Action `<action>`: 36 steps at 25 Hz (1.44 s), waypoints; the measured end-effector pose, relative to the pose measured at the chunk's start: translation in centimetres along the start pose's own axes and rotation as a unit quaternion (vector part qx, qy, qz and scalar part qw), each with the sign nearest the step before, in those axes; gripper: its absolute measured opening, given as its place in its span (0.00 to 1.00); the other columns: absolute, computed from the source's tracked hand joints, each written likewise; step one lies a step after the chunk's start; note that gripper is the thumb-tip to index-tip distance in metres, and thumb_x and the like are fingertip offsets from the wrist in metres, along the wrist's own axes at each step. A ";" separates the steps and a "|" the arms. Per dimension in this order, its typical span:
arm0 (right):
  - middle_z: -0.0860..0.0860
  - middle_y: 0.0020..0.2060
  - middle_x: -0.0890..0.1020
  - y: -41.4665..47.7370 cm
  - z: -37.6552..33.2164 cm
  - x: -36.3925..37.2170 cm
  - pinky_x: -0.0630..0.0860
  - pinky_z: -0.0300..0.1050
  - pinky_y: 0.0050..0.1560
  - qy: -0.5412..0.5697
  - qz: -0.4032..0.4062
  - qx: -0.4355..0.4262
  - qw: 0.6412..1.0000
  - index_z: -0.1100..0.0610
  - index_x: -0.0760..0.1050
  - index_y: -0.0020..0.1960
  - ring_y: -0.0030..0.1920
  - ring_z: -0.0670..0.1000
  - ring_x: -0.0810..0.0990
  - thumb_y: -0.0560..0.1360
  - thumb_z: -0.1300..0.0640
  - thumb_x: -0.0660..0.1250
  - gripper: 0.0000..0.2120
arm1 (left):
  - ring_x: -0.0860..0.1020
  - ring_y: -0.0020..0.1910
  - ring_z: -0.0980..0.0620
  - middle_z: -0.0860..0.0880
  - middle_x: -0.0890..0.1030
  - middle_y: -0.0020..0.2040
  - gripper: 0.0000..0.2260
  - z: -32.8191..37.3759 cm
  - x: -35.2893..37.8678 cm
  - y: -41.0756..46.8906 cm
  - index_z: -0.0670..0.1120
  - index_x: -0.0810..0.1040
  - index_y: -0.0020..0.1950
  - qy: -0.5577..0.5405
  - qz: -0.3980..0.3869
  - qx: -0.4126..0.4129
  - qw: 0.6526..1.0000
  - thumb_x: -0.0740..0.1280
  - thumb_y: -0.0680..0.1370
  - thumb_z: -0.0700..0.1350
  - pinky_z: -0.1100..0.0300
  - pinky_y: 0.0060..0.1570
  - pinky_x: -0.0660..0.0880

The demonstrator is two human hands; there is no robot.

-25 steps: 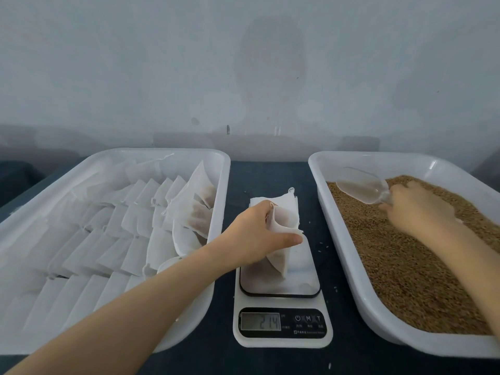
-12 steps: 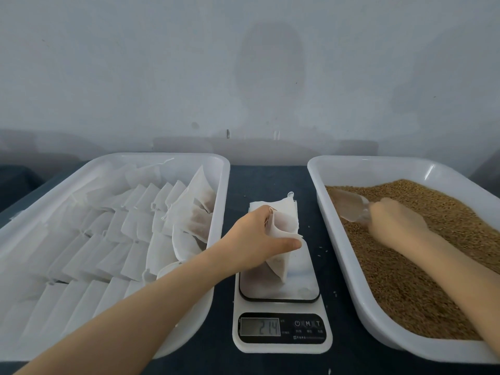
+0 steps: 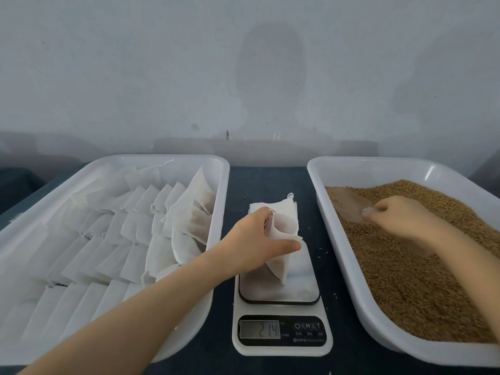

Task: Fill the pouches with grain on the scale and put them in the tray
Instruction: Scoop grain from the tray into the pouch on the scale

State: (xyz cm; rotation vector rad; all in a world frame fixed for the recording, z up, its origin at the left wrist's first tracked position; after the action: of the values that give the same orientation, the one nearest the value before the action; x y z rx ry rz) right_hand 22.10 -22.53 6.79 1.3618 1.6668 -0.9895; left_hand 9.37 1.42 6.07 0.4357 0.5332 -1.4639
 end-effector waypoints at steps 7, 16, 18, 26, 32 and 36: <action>0.50 0.40 0.79 -0.5 -0.1 -0.7 0.65 0.40 0.30 -0.002 0.001 -0.006 1.000 0.55 0.73 0.48 0.38 0.47 0.76 0.75 0.47 0.67 0.12 | 0.78 0.49 0.55 0.56 0.79 0.50 0.18 -0.1 0.0 0.0 0.50 0.74 0.54 -0.007 0.003 0.004 1.000 0.74 0.70 0.57 0.58 0.51 0.77; 0.51 0.39 0.78 -0.2 0.3 -1.2 0.74 0.44 0.33 -0.098 0.022 -0.012 0.995 0.52 0.67 0.44 0.36 0.49 0.79 0.75 0.48 0.66 0.10 | 0.78 0.50 0.56 0.56 0.79 0.50 0.18 -0.3 0.1 0.2 0.53 0.74 0.54 -0.007 0.001 -0.001 1.000 0.73 0.69 0.57 0.60 0.50 0.76; 0.48 0.37 0.78 -0.3 0.4 -1.5 0.72 0.42 0.31 -0.149 0.027 -0.010 0.988 0.50 0.67 0.43 0.35 0.48 0.78 0.75 0.46 0.65 0.10 | 0.78 0.50 0.56 0.57 0.79 0.50 0.18 -0.3 0.1 0.2 0.53 0.73 0.54 -0.005 0.001 -0.001 1.000 0.73 0.70 0.57 0.61 0.49 0.76; 0.48 0.42 0.78 -1.3 0.3 -3.4 0.77 0.53 0.51 -0.224 0.067 0.026 0.972 0.43 0.73 0.49 0.47 0.55 0.78 0.73 0.42 0.66 0.08 | 0.79 0.51 0.55 0.55 0.80 0.51 0.18 -0.4 0.2 0.2 0.52 0.74 0.55 -0.007 -0.005 -0.010 1.000 0.73 0.70 0.57 0.57 0.53 0.77; 0.51 0.52 0.79 -1.8 0.4 -4.8 0.72 0.53 0.57 -0.231 0.082 0.073 0.967 0.39 0.78 0.52 0.55 0.58 0.75 0.73 0.40 0.66 0.08 | 0.79 0.51 0.54 0.55 0.80 0.52 0.19 -0.2 0.2 0.2 0.51 0.74 0.55 0.001 -0.006 -0.008 1.000 0.73 0.70 0.57 0.55 0.54 0.77; 0.50 0.48 0.79 -1.5 0.6 -5.3 0.69 0.51 0.60 -0.236 0.100 0.068 0.964 0.37 0.77 0.50 0.52 0.56 0.73 0.73 0.41 0.66 0.07 | 0.79 0.51 0.55 0.54 0.80 0.51 0.18 -0.1 0.2 0.1 0.51 0.74 0.54 0.004 -0.004 -0.009 1.000 0.73 0.70 0.57 0.56 0.54 0.77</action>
State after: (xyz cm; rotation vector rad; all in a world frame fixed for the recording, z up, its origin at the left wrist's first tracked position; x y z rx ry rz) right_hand 21.45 -25.37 11.52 1.2296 1.1025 -1.2132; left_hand 9.46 1.32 5.82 0.4264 0.5546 -1.4653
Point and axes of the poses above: each hand's wrist, its own y-axis towards the middle knuckle, its own x-axis out of the palm, z = x × y, the point moved 8 cm from there along y, towards the middle knuckle
